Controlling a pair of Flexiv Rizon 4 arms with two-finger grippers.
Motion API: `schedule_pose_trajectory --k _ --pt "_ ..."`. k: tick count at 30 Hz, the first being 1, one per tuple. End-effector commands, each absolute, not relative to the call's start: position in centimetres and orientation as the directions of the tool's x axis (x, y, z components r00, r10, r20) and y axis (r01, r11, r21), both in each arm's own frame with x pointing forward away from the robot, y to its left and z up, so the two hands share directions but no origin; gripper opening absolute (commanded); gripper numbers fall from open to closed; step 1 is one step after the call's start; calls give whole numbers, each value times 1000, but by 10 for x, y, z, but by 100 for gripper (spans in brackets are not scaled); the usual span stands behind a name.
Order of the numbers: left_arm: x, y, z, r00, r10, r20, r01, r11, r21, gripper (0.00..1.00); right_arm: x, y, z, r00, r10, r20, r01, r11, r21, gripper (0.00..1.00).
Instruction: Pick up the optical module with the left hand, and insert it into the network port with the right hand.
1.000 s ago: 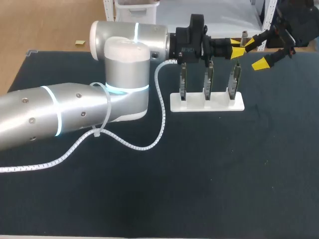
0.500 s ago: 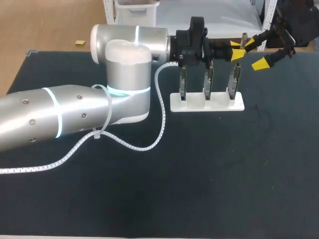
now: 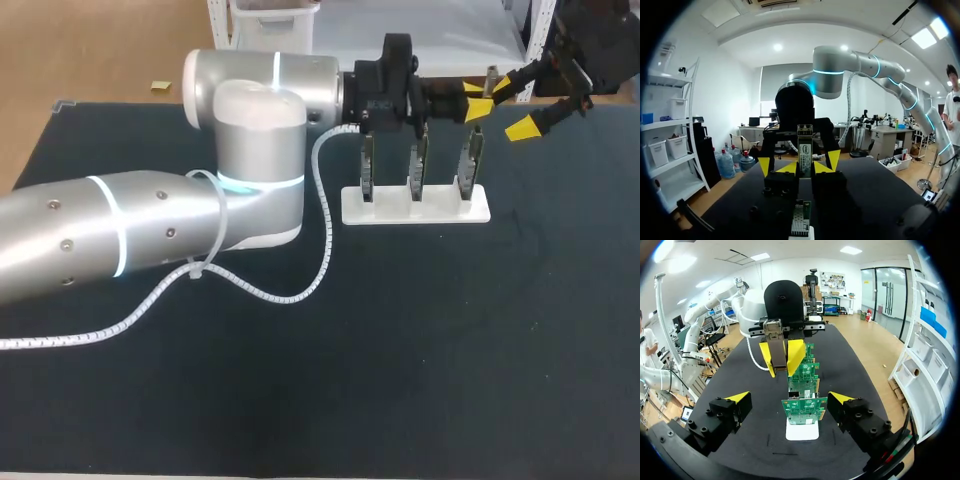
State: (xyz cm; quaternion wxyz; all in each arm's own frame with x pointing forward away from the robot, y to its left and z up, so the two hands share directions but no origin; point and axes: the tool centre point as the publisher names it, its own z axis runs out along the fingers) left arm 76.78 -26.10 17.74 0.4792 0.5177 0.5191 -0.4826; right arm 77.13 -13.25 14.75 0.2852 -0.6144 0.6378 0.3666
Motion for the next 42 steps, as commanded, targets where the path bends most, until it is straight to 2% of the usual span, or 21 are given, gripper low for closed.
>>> schedule_pose_trajectory --k 1,42 --pt "768 -263 176 -6 77 -997 1000 3 -6 0 769 -132 148 -81 -575 -814 -993 -20 114 100" --pt "778 -266 170 -26 90 -996 1000 7 -25 0 769 -132 148 -81 -575 -814 -993 -20 114 100"
